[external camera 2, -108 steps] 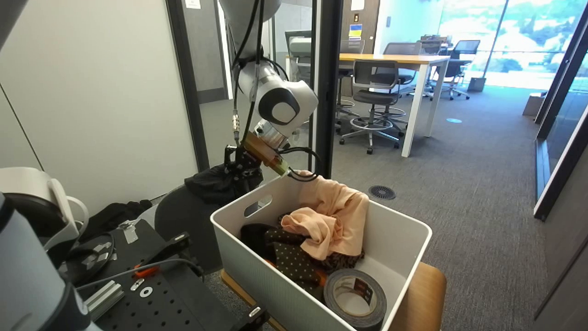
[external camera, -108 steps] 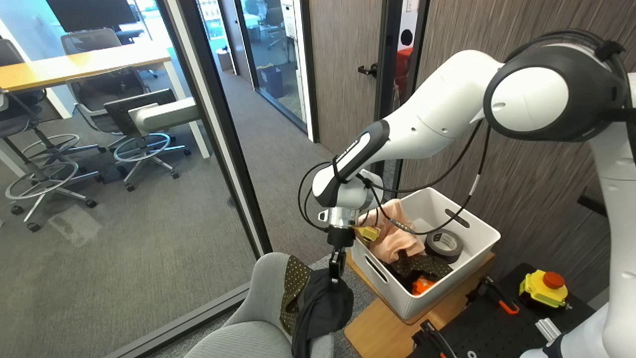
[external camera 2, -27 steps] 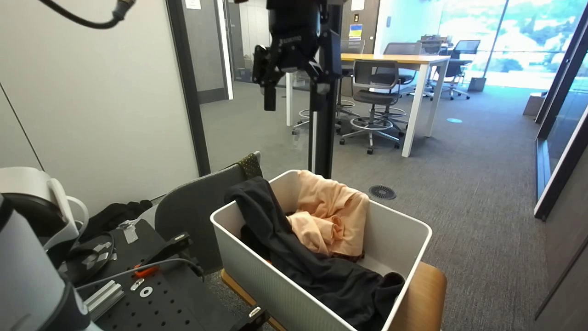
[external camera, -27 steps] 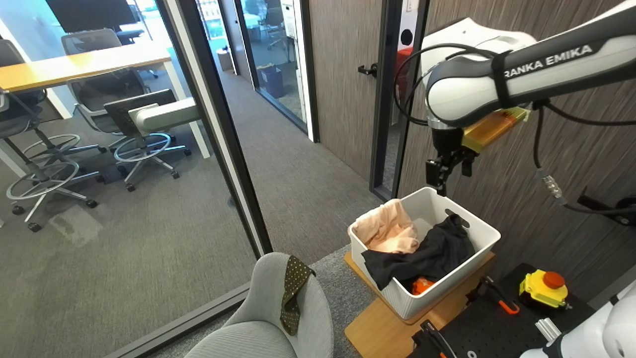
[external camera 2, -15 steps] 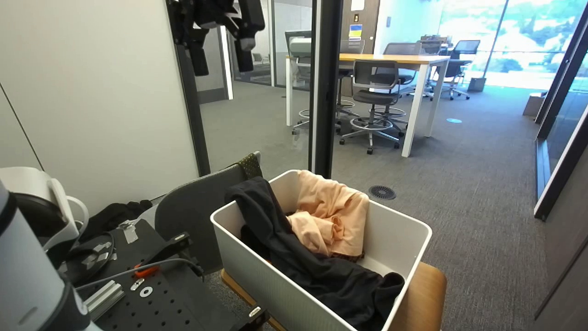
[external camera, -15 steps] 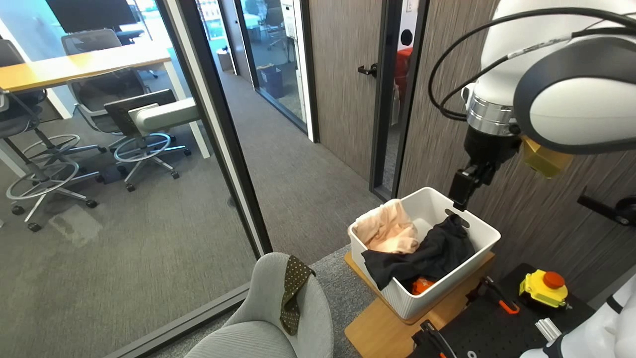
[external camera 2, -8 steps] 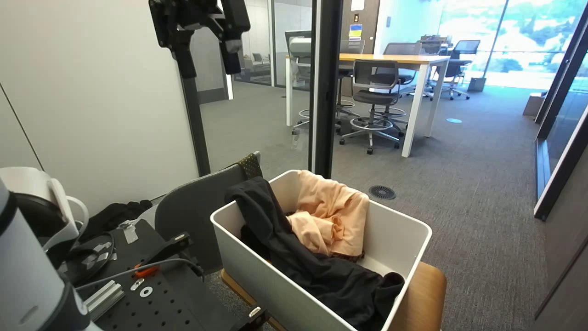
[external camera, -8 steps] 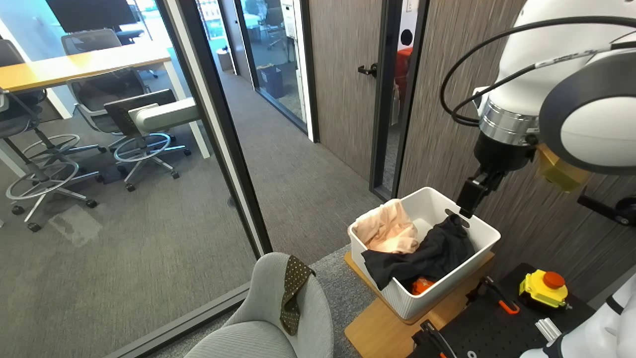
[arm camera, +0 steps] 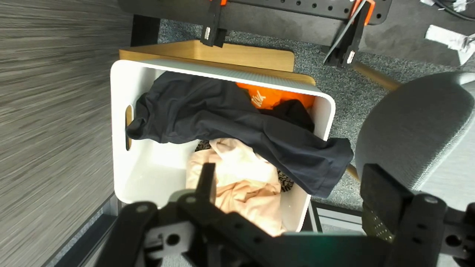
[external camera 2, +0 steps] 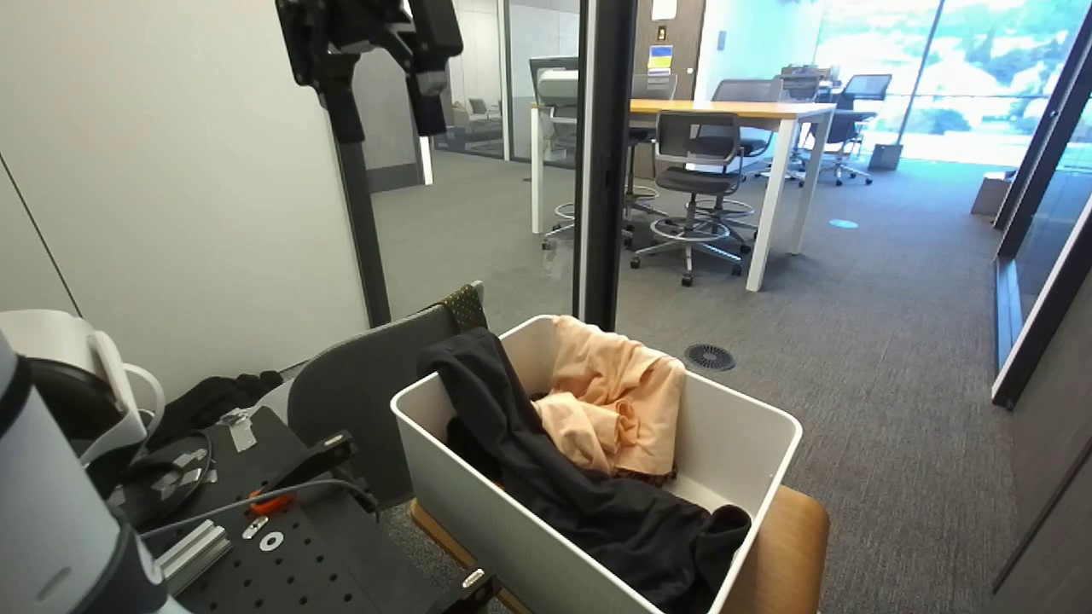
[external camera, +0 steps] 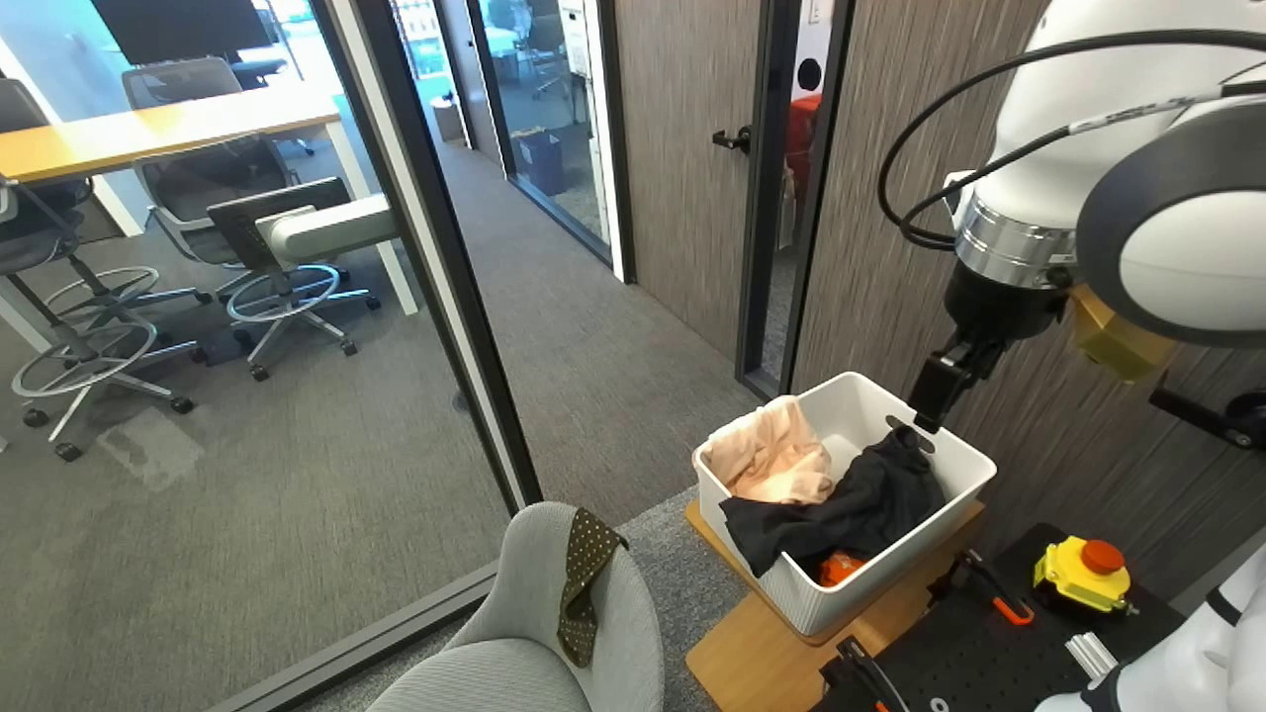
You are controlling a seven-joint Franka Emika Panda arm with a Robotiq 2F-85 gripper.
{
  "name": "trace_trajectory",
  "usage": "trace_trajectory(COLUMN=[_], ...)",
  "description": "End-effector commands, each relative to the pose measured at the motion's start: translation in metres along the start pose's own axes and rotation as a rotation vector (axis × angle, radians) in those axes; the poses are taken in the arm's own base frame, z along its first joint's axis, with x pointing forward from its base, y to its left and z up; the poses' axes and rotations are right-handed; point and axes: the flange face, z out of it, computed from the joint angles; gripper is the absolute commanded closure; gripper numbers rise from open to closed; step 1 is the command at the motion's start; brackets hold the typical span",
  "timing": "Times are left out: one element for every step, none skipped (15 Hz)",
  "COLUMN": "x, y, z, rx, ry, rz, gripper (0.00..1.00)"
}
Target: Remove the black clothing from the backrest of the grey chair and place it in the white storage container
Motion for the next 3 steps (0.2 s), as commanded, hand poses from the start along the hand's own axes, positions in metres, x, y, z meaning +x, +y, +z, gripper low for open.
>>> trace_trajectory(x=[0.0001,0.0001,0.0001], y=[0.0000,0.0000,0.0000], z=[-0.0005,-0.0005,-0.0005], rx=[0.000,0.000,0.000], ry=[-0.001,-0.001,-0.001], rz=[0.001,0.002,0.002], gripper=[0.00,0.00,0.00])
